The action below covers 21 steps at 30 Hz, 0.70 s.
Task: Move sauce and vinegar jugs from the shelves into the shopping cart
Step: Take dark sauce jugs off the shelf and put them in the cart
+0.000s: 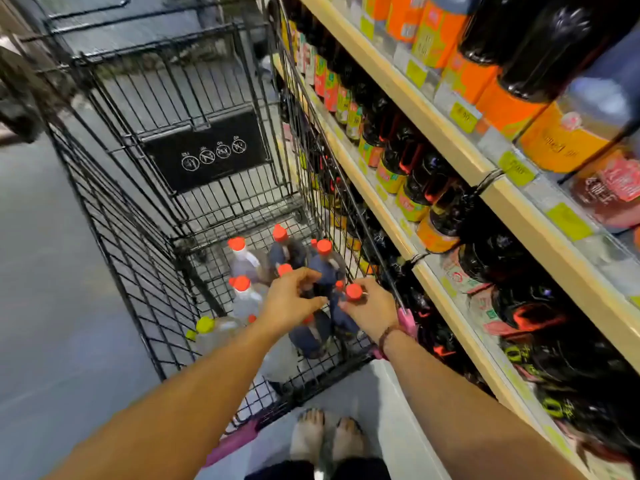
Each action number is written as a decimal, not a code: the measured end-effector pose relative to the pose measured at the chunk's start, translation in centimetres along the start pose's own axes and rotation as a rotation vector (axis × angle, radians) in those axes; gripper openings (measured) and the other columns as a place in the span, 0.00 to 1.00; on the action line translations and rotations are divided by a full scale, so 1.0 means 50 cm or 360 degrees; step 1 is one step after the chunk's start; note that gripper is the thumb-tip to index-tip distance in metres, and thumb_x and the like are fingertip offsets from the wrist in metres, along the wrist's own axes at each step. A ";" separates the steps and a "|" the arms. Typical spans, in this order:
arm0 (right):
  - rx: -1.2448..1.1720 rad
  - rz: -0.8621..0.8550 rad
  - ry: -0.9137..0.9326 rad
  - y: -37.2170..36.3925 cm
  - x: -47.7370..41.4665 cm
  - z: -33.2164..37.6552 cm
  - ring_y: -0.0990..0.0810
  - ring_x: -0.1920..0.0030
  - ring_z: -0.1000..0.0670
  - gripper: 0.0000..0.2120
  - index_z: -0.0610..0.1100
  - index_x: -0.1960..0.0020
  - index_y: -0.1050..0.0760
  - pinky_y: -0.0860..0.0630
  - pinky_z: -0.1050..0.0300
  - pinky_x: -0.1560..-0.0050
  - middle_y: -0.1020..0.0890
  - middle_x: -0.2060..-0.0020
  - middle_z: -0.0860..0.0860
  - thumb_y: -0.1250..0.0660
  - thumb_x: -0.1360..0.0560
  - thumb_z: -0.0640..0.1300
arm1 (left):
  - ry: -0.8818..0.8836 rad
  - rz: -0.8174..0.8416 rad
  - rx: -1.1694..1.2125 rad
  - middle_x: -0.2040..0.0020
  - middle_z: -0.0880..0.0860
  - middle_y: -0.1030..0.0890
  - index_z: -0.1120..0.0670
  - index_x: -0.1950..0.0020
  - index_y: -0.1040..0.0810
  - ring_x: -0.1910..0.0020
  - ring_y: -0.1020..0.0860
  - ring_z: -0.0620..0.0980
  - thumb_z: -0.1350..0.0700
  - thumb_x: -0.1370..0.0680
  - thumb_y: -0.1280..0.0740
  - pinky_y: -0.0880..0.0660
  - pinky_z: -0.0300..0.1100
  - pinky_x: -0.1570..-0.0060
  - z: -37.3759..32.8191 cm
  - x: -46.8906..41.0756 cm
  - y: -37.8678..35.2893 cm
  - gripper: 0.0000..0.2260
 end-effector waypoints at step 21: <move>-0.0186 -0.0267 0.0475 0.105 0.033 0.095 0.21 0.54 0.43 0.09 0.40 0.54 0.23 0.24 0.47 0.52 0.18 0.58 0.44 0.26 0.32 0.39 | -0.0017 -0.0050 0.0220 0.47 0.53 0.18 0.57 0.43 0.22 0.46 0.20 0.51 0.62 0.34 0.23 0.24 0.49 0.41 -0.035 -0.001 0.024 0.21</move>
Point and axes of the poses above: each hand's wrist, its own x-axis away from the middle knuckle, its own y-axis out of the back of the hand, z = x × y, the point moved 3 cm from there along -x, towards the middle knuckle
